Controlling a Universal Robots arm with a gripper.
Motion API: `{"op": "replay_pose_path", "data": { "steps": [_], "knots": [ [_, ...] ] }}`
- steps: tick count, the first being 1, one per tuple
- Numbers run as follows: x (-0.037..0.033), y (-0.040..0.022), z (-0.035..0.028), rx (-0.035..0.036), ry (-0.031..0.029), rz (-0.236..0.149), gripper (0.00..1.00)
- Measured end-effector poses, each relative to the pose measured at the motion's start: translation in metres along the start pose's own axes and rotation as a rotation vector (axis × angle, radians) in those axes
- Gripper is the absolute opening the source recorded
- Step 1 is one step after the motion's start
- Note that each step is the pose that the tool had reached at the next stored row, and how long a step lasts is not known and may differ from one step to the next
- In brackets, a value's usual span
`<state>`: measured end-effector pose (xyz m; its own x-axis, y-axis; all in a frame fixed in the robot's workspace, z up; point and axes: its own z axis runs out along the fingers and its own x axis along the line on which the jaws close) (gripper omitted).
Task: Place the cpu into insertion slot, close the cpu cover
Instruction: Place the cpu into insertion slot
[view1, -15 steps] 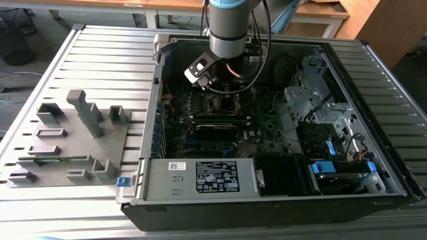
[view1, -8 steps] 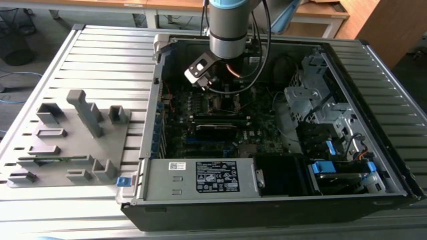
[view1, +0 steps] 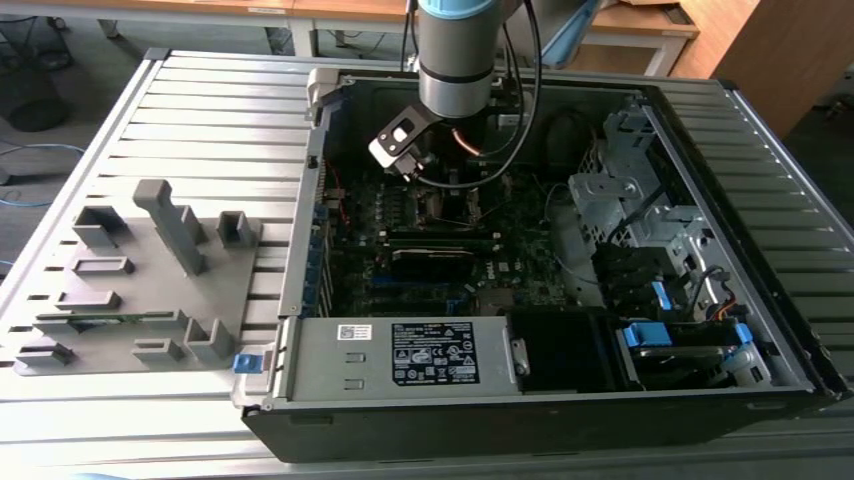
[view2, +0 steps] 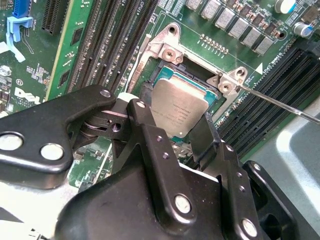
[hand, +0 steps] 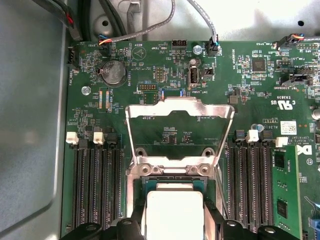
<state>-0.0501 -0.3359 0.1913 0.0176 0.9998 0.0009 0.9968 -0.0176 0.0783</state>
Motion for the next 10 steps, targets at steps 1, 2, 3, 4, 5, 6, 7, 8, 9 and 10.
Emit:
{"op": "replay_pose_path", "data": {
  "steps": [1, 2, 3, 4, 5, 6, 7, 8, 9, 10],
  "knots": [
    [0.0000, 0.0000, 0.0000, 0.0000, 0.0000, 0.000, 0.54],
    [0.0000, 0.0000, 0.0000, 0.0000, 0.0000, 0.000, 0.54],
    [0.0000, 0.0000, 0.0001, 0.0000, 0.0000, 0.000, 0.54],
    [0.0000, 0.0000, 0.0001, 0.0000, 0.0000, 0.000, 0.54],
    [0.0000, 0.0000, 0.0002, 0.0000, 0.0000, 0.000, 0.54],
    [0.0000, 0.0000, 0.0002, 0.0000, 0.0000, 0.000, 0.54],
    [0.0000, 0.0000, 0.0002, 0.0000, 0.0000, 0.000, 0.54],
    [0.0000, 0.0000, 0.0002, 0.0000, 0.0000, 0.000, 0.54],
    [0.0000, 0.0000, 0.0002, 0.0000, 0.0000, 0.000, 0.54],
    [0.0001, 0.0000, 0.0004, -0.0001, 0.0005, 0.000, 0.54]
  ]
}}
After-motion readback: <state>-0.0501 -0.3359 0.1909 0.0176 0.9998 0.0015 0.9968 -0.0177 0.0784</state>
